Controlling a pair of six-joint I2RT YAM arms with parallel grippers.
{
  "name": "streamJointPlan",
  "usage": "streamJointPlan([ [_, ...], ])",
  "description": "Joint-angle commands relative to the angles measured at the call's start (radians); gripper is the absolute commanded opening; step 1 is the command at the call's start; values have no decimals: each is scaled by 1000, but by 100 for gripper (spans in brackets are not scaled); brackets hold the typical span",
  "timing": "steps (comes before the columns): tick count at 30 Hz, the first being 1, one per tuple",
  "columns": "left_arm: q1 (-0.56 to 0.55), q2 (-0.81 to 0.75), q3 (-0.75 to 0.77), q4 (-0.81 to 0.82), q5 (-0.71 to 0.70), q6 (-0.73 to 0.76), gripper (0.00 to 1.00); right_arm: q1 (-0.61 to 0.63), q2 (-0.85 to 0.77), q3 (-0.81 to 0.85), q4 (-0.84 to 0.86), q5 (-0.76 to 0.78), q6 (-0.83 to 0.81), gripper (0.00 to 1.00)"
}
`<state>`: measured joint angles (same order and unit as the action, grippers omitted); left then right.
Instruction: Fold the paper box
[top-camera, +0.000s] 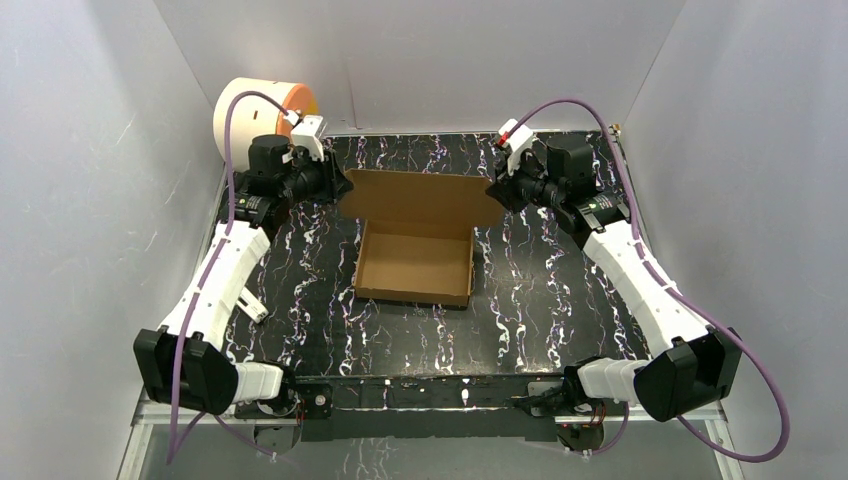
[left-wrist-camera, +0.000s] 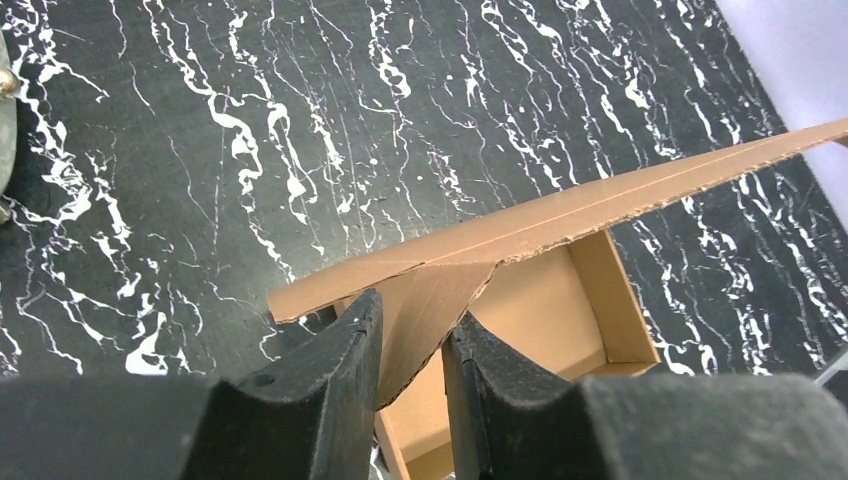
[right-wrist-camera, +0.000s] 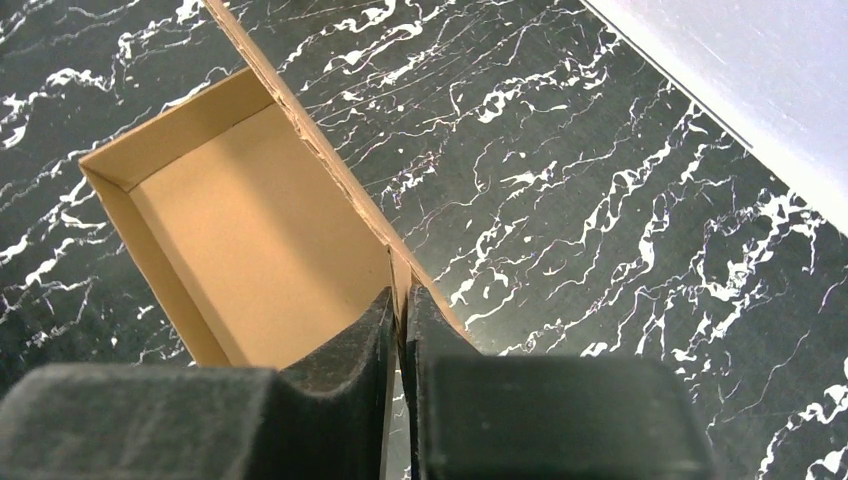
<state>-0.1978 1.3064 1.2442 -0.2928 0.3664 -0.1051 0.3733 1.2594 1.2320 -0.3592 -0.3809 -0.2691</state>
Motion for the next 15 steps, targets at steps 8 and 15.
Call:
streamJointPlan([
  [8,-214,-125,-23,-3,-339,-233,22,89,-11,8,60,275,240,4],
  [15,-288,-92,-48,14,-592,-365,20,196,24,37,53,600,368,4],
])
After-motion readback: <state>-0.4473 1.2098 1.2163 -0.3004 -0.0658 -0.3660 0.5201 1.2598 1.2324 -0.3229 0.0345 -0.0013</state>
